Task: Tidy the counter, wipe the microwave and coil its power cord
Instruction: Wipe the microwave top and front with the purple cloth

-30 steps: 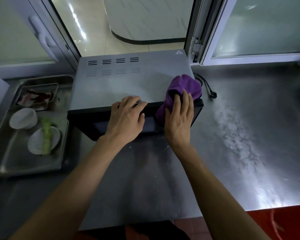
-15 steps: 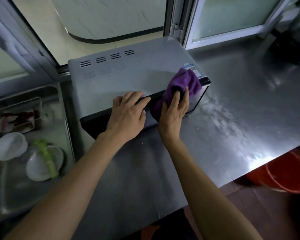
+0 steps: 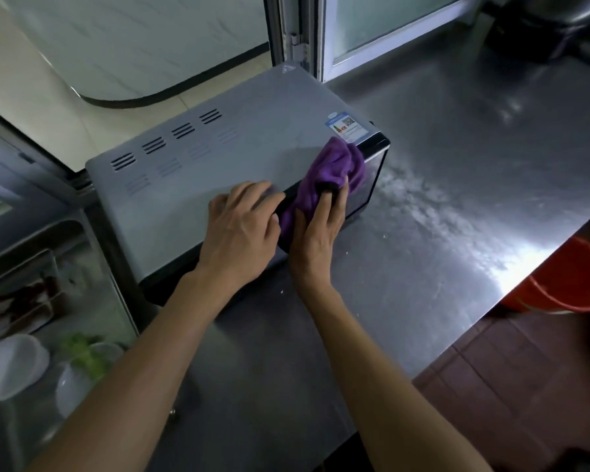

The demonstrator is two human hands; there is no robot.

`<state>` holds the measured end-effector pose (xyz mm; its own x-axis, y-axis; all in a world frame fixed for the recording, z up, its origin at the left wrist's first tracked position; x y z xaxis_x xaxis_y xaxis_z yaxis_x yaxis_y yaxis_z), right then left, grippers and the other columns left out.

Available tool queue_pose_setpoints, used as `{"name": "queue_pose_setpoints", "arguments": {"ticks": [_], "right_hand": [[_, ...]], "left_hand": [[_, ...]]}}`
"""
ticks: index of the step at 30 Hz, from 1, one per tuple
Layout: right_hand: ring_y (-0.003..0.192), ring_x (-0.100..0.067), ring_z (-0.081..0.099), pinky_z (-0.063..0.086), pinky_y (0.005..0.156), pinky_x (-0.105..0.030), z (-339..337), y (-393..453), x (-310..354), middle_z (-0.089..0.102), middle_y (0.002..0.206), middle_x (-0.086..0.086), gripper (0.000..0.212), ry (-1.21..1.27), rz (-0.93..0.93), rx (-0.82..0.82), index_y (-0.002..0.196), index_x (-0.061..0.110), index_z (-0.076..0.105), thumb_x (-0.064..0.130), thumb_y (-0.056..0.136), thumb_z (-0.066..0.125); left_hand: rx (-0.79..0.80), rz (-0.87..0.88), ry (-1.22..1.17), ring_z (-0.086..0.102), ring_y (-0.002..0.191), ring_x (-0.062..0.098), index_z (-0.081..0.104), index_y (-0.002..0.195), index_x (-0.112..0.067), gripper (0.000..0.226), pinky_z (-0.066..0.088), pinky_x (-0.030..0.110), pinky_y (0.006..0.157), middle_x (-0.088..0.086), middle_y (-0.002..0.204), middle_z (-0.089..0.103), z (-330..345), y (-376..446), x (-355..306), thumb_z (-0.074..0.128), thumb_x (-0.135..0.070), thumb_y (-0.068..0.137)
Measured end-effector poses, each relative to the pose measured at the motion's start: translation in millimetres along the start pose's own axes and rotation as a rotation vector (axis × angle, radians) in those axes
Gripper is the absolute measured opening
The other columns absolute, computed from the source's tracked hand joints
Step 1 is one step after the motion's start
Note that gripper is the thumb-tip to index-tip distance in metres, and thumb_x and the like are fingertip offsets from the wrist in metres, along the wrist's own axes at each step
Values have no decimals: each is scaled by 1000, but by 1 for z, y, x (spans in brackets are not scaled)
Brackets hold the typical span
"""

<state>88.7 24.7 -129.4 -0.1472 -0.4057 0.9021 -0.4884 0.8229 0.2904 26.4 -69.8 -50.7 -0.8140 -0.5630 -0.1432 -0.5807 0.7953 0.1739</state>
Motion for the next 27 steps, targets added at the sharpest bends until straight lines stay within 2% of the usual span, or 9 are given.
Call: {"name": "queue_pose_setpoints", "arguments": {"ticks": [2,6,8,10,15,17,22,25,27], "right_hand": [[153,-18,5,10,123,-26,-2,7,0,2,166,-12,60,48,23,-15,154,4,22,11,102,51],[153,-17,2,14,124,-37,-10,31,-10,-1,166,-5,61,112,128,-18,156,9,18,20,104,48],[153,-15,3,14,124,-37,-17,48,-16,-1,166,-3,61,149,182,-30,157,12,16,24,105,46],[152,-15,5,13,124,-32,-25,63,-20,2,166,-4,61,182,207,-57,157,12,16,25,105,45],[150,-17,12,8,112,-4,-32,73,-24,8,164,-10,60,247,196,-75,156,8,16,18,105,45],[150,-21,15,11,116,-8,-31,72,-23,11,163,-12,58,257,180,-81,155,6,18,17,105,45],[146,-23,23,22,121,-33,-26,65,-17,16,161,-13,56,266,188,-108,153,6,21,17,104,45],[145,-22,24,20,120,-23,-19,54,-11,16,160,-12,55,268,193,-119,153,4,22,16,104,45],[147,-24,23,19,121,-27,-12,42,-6,16,160,-13,55,262,199,-116,153,3,22,17,104,44]], "left_hand": [[10,11,-4,40,137,23,57,135,-16,38,36,49,104,6,144,50,1,11,-6,46,-24,99],[27,32,-8,38,138,23,56,137,-16,38,34,47,106,6,146,49,8,34,-21,45,-24,101],[28,41,-18,39,138,23,56,137,-16,39,34,47,107,6,146,49,11,44,-28,44,-24,101],[16,52,-24,42,135,24,60,134,-15,43,36,48,104,5,143,52,14,51,-32,39,-27,98],[-7,47,-37,47,131,24,62,130,-16,47,41,48,101,4,139,55,17,59,-35,35,-28,94],[-1,48,-33,46,132,24,61,131,-16,48,40,48,103,4,141,54,17,58,-35,34,-29,94],[17,67,-40,44,135,24,59,135,-16,45,39,48,105,5,144,52,15,52,-33,40,-23,96],[22,64,-39,44,136,22,59,136,-16,45,39,47,105,4,145,52,11,41,-26,39,-24,96],[21,59,-40,44,136,21,59,135,-16,44,40,46,105,4,145,52,8,28,-17,40,-23,96]]}}
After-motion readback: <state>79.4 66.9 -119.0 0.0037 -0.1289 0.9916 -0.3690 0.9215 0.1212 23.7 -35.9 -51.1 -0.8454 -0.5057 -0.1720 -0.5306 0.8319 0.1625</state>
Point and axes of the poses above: each hand's wrist, its own y-axis towards the middle knuckle, its own z-axis out of the palm, x = y × z, the point moved 1 cm from there along y, towards the middle knuckle
